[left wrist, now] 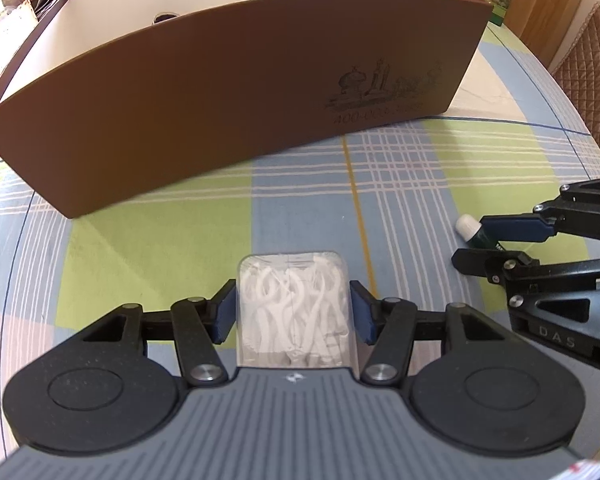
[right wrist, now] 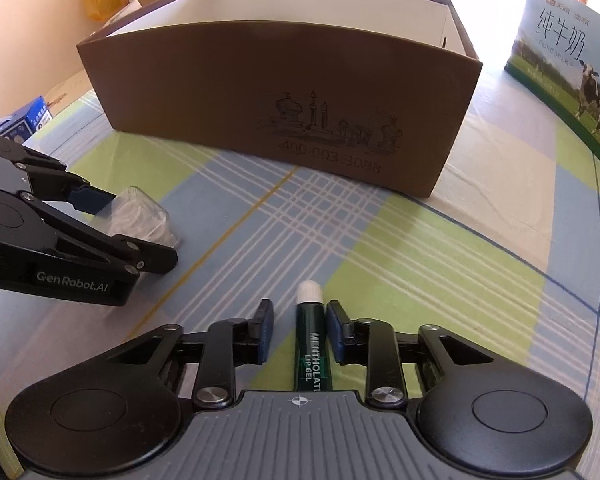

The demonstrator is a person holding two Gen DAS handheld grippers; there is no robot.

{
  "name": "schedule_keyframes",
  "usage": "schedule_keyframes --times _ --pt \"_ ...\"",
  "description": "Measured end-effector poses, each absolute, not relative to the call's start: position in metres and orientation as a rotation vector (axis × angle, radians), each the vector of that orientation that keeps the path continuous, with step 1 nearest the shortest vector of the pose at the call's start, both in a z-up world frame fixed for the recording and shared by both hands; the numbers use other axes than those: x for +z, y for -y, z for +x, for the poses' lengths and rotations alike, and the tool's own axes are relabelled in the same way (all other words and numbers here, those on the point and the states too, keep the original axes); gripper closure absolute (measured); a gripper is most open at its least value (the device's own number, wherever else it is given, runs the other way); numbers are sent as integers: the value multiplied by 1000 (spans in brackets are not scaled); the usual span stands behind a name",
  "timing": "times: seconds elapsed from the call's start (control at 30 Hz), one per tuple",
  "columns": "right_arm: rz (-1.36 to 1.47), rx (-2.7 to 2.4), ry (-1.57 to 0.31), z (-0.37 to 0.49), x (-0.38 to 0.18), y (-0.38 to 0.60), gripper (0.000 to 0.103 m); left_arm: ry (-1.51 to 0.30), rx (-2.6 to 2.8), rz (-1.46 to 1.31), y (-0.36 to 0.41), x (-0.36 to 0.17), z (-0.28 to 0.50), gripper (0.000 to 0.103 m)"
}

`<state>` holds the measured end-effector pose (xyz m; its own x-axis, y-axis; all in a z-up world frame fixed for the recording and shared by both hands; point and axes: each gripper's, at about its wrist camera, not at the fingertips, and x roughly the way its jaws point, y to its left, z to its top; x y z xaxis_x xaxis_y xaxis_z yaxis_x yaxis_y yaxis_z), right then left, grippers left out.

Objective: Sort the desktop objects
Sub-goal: 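Lift the lip balm and floss box with both tools and carry them over the box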

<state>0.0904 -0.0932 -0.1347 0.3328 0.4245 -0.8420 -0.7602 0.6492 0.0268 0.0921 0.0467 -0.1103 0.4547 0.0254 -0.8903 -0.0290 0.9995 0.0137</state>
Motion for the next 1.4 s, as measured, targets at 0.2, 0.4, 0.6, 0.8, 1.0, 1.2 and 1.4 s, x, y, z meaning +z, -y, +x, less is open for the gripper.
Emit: schedule_keyframes --times 0.2,0.4,0.6,0.8,1.0,1.2,1.4 --pt "-418 797 -949 85 -133 93 90 -1098 35 -6 -46 -111 88 50" --pt "-420 797 -952 77 -131 92 90 -1099 41 -11 -48 -108 78 50" --pt "-393 810 -976 67 -129 92 90 -1103 46 -23 -56 -103 65 51" --pt "-334 834 -984 58 -122 93 91 -1074 49 -40 -65 -94 52 51" --pt "-284 845 -939 55 -106 90 91 -1027 50 -44 -74 -77 45 51" --pt "-243 847 -895 53 -90 87 91 -989 47 -54 -82 -62 42 51" --pt "-210 849 -869 51 -77 87 91 -952 37 -63 -87 -47 37 51"
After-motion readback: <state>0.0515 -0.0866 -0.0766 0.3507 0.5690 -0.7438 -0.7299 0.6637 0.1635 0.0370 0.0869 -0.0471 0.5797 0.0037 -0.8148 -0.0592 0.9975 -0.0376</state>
